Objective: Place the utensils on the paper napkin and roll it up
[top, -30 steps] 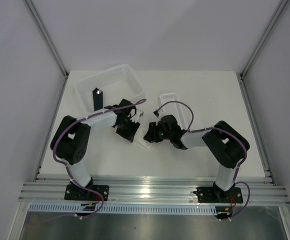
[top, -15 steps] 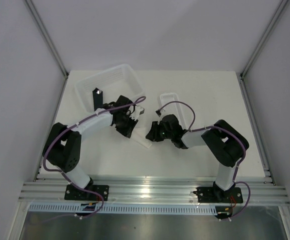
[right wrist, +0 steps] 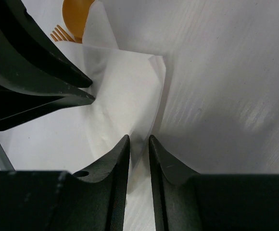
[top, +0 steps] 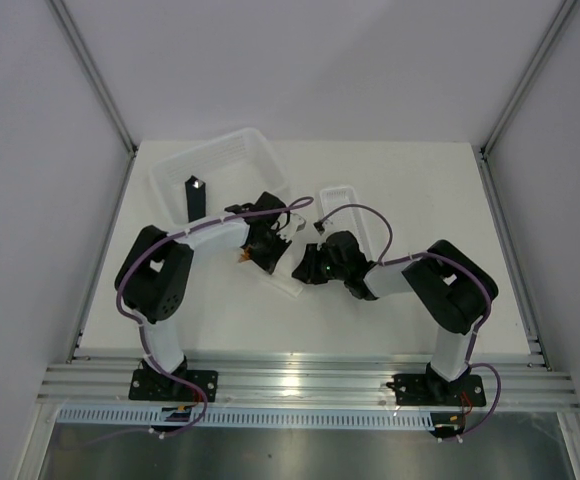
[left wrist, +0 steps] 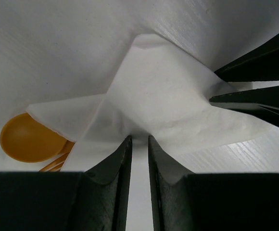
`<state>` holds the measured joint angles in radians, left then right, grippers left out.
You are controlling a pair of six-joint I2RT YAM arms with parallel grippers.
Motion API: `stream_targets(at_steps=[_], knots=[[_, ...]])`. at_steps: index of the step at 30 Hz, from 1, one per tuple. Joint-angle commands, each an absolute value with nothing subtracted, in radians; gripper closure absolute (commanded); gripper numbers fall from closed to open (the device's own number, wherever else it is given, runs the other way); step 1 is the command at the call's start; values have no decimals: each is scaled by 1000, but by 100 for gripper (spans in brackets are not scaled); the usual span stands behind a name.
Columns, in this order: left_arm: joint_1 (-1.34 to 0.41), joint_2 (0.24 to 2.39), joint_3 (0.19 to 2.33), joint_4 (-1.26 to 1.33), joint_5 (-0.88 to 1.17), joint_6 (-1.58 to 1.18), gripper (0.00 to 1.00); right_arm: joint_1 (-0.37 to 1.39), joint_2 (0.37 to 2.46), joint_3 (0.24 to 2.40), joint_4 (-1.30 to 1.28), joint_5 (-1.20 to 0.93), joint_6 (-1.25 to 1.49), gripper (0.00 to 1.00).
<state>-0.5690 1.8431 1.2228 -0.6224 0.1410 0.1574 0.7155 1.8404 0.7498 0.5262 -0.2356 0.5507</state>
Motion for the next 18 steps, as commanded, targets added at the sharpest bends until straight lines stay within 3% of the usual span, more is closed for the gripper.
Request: stream_targets(at_steps=[1, 9, 13, 18], knots=[[-561, 1841, 1213, -615, 80, 184, 77, 715, 1873, 703, 371, -195, 535, 73], [-561, 1865, 1206, -618, 97, 187, 78, 715, 1803, 698, 319, -172, 522, 67], [-561, 1853, 1190, -608, 106, 195, 78, 715, 1640, 689, 241, -97, 489, 60], [-561, 1848, 1178, -589, 133, 199, 78, 790, 1510, 669, 170, 26, 417, 64]])
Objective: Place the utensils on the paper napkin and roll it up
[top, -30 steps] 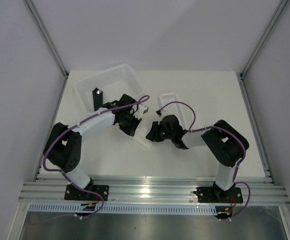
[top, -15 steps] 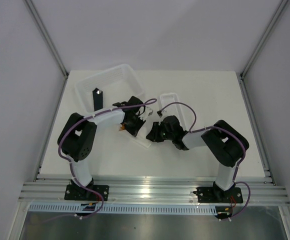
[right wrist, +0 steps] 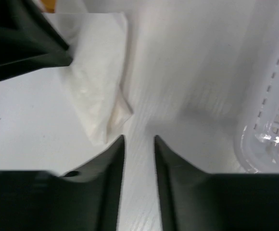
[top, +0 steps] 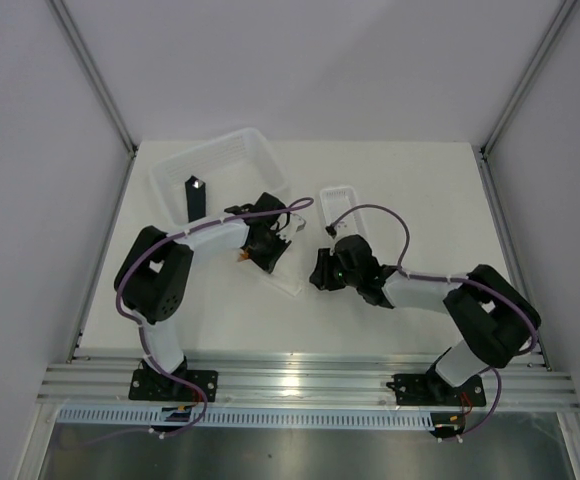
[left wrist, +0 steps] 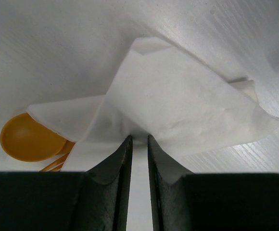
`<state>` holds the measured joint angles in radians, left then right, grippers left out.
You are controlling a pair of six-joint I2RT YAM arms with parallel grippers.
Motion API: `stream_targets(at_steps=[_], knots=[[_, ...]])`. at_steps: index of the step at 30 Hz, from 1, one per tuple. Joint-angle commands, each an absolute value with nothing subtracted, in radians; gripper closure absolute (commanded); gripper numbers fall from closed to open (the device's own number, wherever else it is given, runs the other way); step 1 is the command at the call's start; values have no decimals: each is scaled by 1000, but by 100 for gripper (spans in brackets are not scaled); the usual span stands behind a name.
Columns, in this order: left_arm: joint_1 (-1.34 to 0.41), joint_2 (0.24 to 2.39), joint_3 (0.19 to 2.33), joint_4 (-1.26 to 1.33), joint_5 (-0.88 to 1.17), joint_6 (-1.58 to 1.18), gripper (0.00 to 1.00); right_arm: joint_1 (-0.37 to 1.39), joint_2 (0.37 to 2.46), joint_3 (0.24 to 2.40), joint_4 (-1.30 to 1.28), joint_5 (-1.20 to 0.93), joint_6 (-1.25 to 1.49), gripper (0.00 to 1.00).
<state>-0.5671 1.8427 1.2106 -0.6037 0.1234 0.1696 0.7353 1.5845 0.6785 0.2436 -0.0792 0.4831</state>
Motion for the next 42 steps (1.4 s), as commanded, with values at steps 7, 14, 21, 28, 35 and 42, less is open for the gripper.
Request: stream_targets(at_steps=[7, 14, 21, 28, 35, 42], knots=[[-561, 1845, 1169, -581, 155, 201, 78, 871, 1497, 523, 593, -172, 411, 100], [-560, 1844, 1172, -583, 161, 204, 78, 877, 1638, 619, 752, -254, 348, 100], [-558, 1845, 1166, -580, 164, 207, 79, 879, 1796, 698, 790, -282, 330, 100], [-558, 1852, 1166, -578, 170, 210, 79, 871, 1900, 741, 810, -246, 362, 100], [-560, 1856, 1166, -577, 166, 216, 79, 815, 1904, 675, 840, -274, 436, 100], [-558, 1859, 1164, -571, 163, 224, 79, 798, 1826, 543, 813, -301, 425, 100]])
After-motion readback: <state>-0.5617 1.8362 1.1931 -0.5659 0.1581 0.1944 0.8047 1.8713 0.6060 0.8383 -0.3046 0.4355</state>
